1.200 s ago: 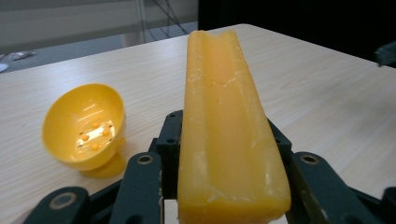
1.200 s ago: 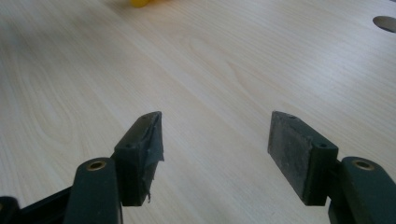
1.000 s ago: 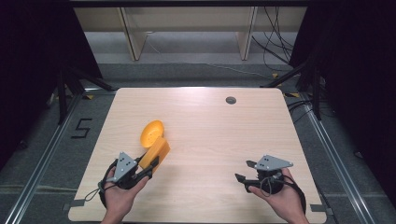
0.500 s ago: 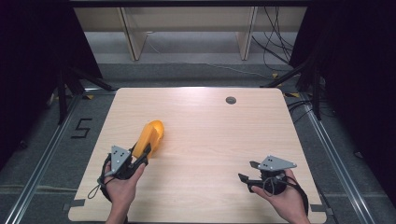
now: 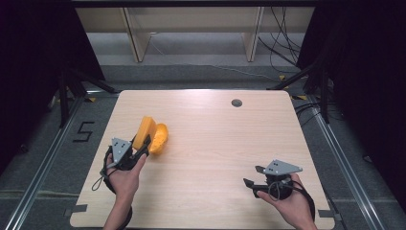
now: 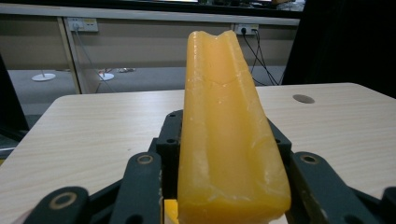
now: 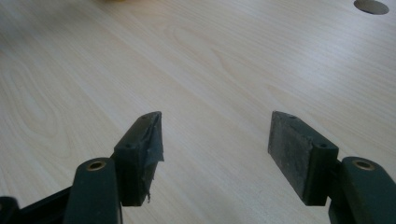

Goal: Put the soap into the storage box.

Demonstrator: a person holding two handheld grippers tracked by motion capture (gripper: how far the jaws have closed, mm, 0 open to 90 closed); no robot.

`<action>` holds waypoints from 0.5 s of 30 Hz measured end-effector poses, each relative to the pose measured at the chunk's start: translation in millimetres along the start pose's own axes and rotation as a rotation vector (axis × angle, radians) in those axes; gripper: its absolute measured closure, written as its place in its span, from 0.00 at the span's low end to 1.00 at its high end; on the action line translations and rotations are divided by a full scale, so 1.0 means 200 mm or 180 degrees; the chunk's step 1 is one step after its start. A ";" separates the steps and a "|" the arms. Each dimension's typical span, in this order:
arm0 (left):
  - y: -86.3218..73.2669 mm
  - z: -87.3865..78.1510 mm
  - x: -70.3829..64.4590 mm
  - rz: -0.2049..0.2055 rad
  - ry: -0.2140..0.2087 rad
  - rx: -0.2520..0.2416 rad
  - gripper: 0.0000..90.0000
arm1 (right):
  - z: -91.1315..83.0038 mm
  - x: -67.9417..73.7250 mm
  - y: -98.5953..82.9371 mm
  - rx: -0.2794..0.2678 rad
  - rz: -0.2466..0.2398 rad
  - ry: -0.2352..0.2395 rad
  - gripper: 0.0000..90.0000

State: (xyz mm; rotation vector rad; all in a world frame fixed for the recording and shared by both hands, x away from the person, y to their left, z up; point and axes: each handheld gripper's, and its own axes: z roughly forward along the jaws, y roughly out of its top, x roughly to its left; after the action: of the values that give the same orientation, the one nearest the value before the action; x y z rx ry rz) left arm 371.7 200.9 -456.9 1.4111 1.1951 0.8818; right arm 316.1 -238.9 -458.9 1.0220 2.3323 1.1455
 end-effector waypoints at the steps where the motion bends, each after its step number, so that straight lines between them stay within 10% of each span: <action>1: 0.00 0.03 0.00 0.0006 0.0018 0.0012 0.67 | 0.00 0.00 0.00 -0.0009 -0.0036 -0.0005 0.40; 15: -0.08 0.18 -0.01 0.0048 0.0030 0.0209 0.67 | 0.00 0.00 0.00 0.0022 -0.0006 0.0030 0.39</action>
State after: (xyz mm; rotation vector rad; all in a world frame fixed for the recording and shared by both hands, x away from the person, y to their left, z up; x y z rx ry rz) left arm 401.9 190.7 -478.8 1.4717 1.2316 0.8676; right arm 316.7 -238.8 -459.7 1.0187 2.3457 1.1449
